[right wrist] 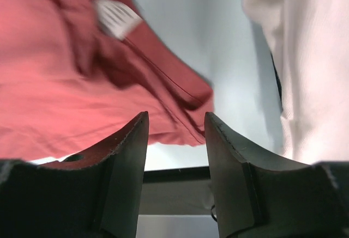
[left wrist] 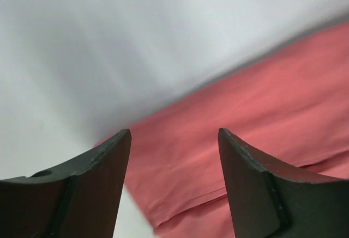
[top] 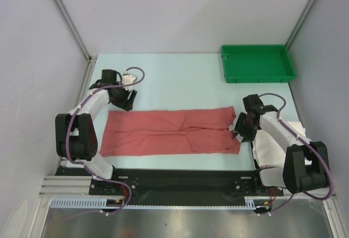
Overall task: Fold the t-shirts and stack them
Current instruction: Fold the tshirt
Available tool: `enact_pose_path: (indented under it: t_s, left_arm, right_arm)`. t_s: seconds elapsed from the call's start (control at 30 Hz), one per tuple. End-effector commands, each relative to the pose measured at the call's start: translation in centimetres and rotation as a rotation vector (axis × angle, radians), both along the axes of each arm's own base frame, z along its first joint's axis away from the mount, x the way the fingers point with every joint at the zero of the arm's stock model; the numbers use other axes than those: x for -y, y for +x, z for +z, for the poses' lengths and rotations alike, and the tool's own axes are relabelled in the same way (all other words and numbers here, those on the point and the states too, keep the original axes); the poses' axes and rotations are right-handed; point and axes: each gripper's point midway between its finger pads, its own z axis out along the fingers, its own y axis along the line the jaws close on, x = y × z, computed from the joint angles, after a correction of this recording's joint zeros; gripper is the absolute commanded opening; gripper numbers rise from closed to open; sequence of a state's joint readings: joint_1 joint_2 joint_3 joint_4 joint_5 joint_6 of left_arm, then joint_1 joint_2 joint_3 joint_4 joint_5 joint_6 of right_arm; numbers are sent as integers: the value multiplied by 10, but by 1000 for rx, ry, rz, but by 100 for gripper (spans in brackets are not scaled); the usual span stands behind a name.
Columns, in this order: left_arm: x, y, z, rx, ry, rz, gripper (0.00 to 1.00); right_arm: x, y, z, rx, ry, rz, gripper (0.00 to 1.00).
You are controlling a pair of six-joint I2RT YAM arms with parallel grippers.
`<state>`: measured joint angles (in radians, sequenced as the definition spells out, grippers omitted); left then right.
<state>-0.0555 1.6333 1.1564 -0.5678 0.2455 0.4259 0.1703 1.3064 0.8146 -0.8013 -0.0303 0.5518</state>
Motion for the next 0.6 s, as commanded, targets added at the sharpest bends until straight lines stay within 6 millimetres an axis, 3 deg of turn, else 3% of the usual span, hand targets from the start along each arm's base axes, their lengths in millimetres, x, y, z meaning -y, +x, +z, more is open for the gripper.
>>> enact_pose_path:
  t_s: [0.0, 0.13, 0.23, 0.37, 0.43, 0.47, 0.53, 0.57]
  left_arm:
    - [-68, 6, -6, 49, 172, 74, 71]
    - [-109, 13, -20, 41, 234, 117, 72]
    - [-116, 17, -36, 23, 268, 99, 71]
    - [-109, 8, -60, -36, 236, 70, 66]
    - [-105, 0, -70, -58, 219, 55, 49]
    - [-101, -4, -73, -72, 203, 40, 34]
    - [-94, -18, -79, -115, 175, 16, 23]
    - [-92, -24, -77, -124, 166, 6, 12]
  right_arm:
    - [-4, -15, -12, -53, 8, -27, 51]
    - [-11, -24, -31, -86, 20, -15, 50]
    - [-15, -28, -41, -101, 27, -7, 46]
    - [-12, -33, -53, -120, 21, -14, 22]
    - [-9, -30, -56, -117, 16, -15, 15]
    - [-8, -22, -55, -99, 18, -19, 9]
    - [-5, -15, -58, -104, 9, -15, 7]
    - [-4, -10, -59, -101, 3, -1, 1]
